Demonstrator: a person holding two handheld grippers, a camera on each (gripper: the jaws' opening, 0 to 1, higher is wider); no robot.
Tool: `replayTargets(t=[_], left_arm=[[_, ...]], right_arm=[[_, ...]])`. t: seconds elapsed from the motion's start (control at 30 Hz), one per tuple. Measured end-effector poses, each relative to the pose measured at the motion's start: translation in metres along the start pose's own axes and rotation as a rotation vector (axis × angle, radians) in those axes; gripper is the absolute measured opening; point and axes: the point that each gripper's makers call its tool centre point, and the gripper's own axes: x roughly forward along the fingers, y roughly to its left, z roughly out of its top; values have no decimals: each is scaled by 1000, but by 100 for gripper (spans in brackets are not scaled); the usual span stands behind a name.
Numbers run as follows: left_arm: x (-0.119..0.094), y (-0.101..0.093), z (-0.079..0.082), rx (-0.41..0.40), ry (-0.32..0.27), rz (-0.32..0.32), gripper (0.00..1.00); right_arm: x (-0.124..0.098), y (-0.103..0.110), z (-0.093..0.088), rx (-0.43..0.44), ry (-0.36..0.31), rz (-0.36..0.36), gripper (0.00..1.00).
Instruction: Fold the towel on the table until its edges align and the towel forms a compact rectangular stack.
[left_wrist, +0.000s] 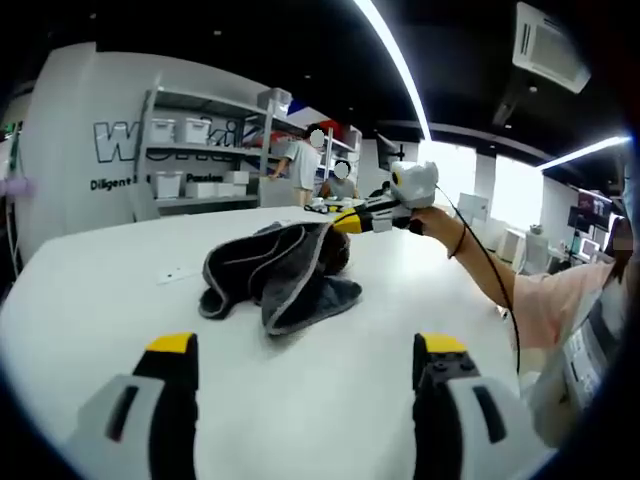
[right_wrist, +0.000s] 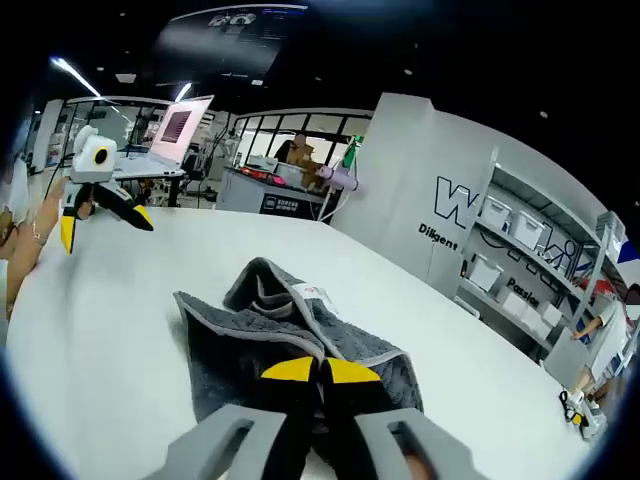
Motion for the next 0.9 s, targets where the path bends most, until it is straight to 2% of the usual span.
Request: replayTargets(t=[0.23,0.4,0.67,0.9], left_arm=[[0,0,0,-1,0,-1,93],[1,0,-1,0,5,-6,93],[2,0,-2,1,16,-7,93],[3,1,-3,1,23,-5,93]], right_arm=[[-31,-14,19,5,-67,-29,2],[-59,-37,20,30,-103,-81,2],[-92,-67,9,136,-157,-129,2],[-113,-79,2,259,-231,-100,2]])
